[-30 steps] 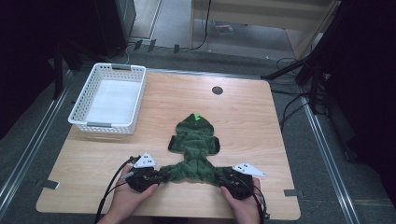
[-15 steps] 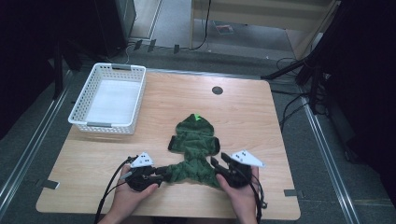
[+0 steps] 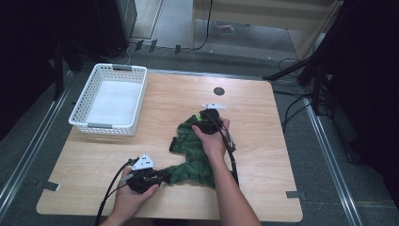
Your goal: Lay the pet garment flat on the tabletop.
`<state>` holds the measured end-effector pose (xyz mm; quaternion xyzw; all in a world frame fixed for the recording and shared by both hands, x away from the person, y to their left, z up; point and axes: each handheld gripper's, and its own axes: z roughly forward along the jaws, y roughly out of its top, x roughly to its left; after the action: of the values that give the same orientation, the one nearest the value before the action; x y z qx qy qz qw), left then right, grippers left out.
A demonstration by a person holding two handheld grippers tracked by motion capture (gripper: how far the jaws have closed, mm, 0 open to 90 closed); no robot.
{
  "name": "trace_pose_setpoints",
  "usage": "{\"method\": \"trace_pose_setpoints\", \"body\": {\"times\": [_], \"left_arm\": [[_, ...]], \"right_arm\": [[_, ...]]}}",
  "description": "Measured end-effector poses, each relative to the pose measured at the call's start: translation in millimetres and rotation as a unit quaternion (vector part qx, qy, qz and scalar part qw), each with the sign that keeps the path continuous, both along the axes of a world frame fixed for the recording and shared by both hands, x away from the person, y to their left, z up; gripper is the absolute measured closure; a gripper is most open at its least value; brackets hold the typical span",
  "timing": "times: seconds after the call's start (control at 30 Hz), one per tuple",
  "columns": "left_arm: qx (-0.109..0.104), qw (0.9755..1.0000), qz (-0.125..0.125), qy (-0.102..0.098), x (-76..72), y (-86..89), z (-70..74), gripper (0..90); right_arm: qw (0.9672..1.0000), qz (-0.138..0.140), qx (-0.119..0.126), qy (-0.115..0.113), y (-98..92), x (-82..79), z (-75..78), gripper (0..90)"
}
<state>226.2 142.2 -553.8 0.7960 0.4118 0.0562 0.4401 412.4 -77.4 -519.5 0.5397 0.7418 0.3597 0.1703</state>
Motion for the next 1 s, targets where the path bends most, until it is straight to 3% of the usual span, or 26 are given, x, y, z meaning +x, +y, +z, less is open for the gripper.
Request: {"method": "trace_pose_setpoints", "body": {"times": [0.1,0.23,0.33,0.43,0.53,0.6,0.8,0.93,1.0], "left_arm": [[0.002,1.0,0.003,0.0,0.2,-0.1,0.0,80.6],[0.002,1.0,0.004,0.0,0.7,-0.1,0.1,81.7],[0.004,1.0,0.006,-0.002,0.3,-0.7,0.1,81.7],[0.0,1.0,0.009,-0.002,0.2,0.2,0.2,80.0],[-0.003,0.9999,0.012,-0.004,0.1,1.3,0.4,77.4],[-0.005,0.9999,0.015,-0.005,-0.1,1.3,0.4,76.2],[-0.011,0.9997,0.02,-0.012,-1.4,2.4,0.9,69.1],[-0.011,0.9996,0.022,-0.011,-1.2,2.2,0.8,69.5],[-0.009,0.9997,0.02,-0.013,-1.6,1.5,0.6,71.6]], "right_arm": [[0.9994,-0.008,-0.024,0.022,5.0,9.9,-14.9,59.5],[0.9988,-0.026,-0.039,0.016,6.6,20.4,-15.0,60.5],[0.9985,-0.042,-0.029,0.019,2.7,29.1,-14.8,60.3],[0.9991,-0.036,-0.004,0.024,-1.9,30.3,-13.0,55.0],[0.9992,-0.017,0.035,-0.001,-10.1,19.1,-4.6,51.6],[0.999,-0.014,0.039,-0.019,-18.1,8.6,1.3,51.4],[0.9976,-0.01,0.056,-0.038,-54.9,-28.4,13.6,51.0],[0.9989,-0.026,0.034,-0.02,-76.6,-51.2,8.5,52.0],[0.999,-0.023,0.037,-0.009,-84.8,-59.6,2.6,52.7]]}}
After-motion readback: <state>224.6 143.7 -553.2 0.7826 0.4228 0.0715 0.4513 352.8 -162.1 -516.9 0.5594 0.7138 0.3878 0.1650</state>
